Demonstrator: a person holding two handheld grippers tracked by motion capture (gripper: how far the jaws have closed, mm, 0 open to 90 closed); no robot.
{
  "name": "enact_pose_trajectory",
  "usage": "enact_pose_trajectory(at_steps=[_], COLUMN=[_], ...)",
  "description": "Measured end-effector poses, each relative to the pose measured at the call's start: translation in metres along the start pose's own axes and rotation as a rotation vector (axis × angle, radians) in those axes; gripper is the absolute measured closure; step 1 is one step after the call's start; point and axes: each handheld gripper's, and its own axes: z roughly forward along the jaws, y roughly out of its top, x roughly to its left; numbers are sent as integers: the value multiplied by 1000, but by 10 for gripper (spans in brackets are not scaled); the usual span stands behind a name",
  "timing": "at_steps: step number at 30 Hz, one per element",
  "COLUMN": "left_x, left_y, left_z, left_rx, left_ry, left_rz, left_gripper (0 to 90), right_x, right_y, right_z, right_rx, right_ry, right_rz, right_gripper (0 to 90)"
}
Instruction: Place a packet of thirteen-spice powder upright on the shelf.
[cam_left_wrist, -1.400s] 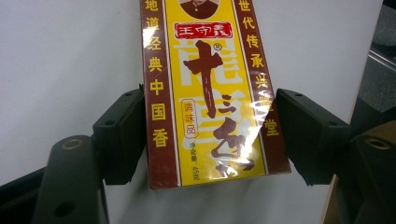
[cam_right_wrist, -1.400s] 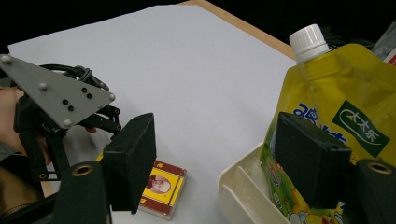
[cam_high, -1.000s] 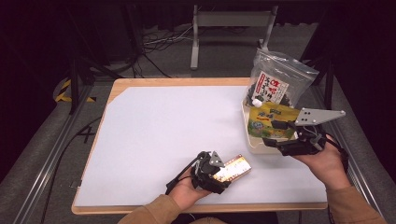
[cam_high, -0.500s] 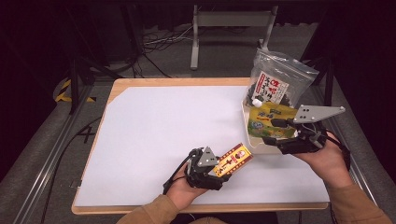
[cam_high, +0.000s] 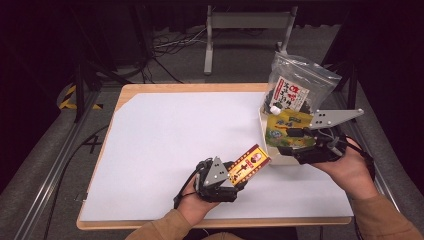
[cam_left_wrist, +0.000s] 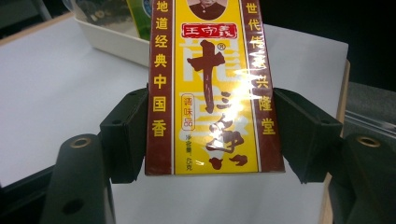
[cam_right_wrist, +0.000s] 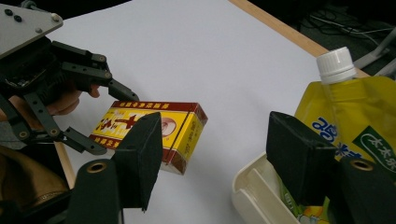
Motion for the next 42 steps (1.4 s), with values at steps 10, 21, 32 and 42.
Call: enact_pose_trajectory(at_steps=[10, 21, 32, 42], left_x=[-2, -7, -11, -12], left_y=[-1, -2, -2, -2], left_z=[-5, -6, -8, -9], left_rx=[-62, -88, -108, -121], left_ry=[22, 55, 72, 74], left_rz=[55, 83, 111, 113], left_gripper=[328, 328, 327, 327], right_x=[5, 9, 10, 8], right_y=[6, 7, 8, 8], right_z=[8, 24, 41, 52], right_rx=[25, 73, 125, 144], right_ry=[50, 113, 141, 178], right_rz=[25, 91, 111, 138], right_gripper=[363, 347, 337, 320])
